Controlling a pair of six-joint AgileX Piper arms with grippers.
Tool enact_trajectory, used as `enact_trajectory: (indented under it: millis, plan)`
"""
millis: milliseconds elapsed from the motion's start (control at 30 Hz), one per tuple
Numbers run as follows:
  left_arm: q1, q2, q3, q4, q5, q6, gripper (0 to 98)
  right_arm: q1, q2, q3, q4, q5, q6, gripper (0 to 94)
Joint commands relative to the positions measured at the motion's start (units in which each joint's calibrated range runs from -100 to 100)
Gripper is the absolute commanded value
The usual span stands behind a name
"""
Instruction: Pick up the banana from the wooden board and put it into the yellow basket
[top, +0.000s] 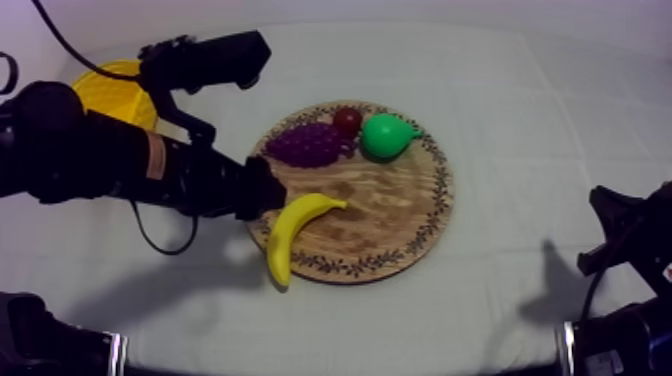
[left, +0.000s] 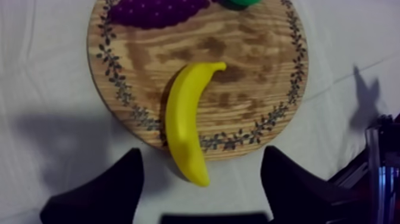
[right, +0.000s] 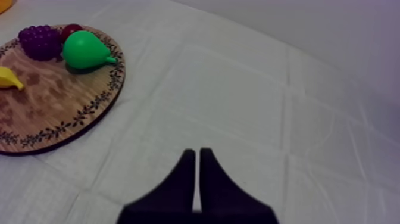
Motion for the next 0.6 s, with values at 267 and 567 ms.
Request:
enact_trajectory:
  millis: [267, 567]
  plan:
    - [-1.0, 8.5, 0.3, 5.6, -1.3, -4.4, 70.4, 0.0, 0.0, 0.0, 0.0, 0.0, 0.0, 0.5]
    - [-1.5, 18.5, -2.3, 10.42, -1.2, -8.0, 68.7, 0.0, 0.0, 0.0, 0.0, 0.0, 0.0, 0.5]
